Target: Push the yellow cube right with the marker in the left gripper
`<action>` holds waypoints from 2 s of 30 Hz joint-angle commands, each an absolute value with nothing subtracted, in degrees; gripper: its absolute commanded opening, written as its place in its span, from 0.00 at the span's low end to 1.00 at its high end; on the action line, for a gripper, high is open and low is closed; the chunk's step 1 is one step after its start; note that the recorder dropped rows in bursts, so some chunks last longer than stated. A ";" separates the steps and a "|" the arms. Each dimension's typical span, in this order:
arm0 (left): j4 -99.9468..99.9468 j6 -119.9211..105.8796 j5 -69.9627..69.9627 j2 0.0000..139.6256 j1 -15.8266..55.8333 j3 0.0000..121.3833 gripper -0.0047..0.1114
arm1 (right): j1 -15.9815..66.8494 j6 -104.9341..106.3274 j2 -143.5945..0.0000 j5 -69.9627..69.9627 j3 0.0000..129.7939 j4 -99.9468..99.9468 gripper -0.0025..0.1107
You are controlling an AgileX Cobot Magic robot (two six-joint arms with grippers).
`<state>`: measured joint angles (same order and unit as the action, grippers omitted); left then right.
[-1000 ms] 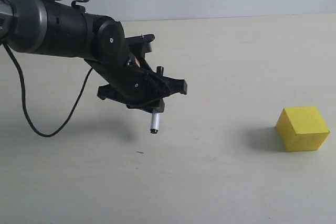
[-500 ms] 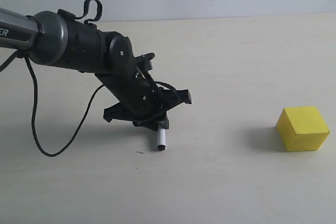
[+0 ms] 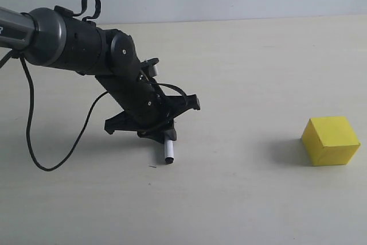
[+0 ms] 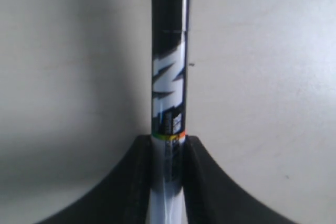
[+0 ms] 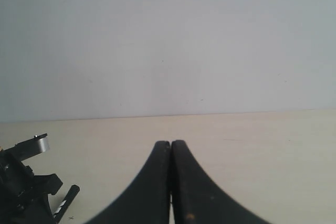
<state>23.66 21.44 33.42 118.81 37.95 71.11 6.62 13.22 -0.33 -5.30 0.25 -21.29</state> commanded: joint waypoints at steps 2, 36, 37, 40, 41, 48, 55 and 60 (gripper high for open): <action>24.19 21.68 32.54 118.65 37.86 71.48 0.04 | 6.69 13.37 0.00 -5.02 0.00 -21.01 0.02; 24.19 21.04 34.57 115.59 37.86 71.48 0.36 | 6.69 13.37 0.00 -5.02 0.00 -21.01 0.02; 24.19 21.04 34.70 114.84 37.86 71.48 0.36 | 6.69 13.37 0.00 -5.02 0.00 -21.01 0.02; 24.19 20.53 34.81 112.13 37.86 71.48 0.36 | 6.69 13.37 0.00 -5.02 0.00 -21.01 0.02; 24.19 20.25 34.81 111.33 37.86 71.48 0.36 | 6.69 13.37 0.00 -5.02 0.00 -21.01 0.02; 24.19 15.65 35.98 103.19 37.70 71.48 0.35 | 6.69 13.37 0.00 -5.02 0.00 -21.01 0.02; 18.18 5.43 40.50 91.49 35.48 70.32 0.04 | 6.69 13.37 0.00 -5.02 0.00 -21.01 0.02; 18.44 2.86 28.24 79.92 37.93 57.84 0.04 | 6.69 13.37 0.00 -5.02 0.00 -21.01 0.02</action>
<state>18.95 4.24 35.27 85.32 36.39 64.68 6.62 13.22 -0.33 -5.30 0.25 -21.29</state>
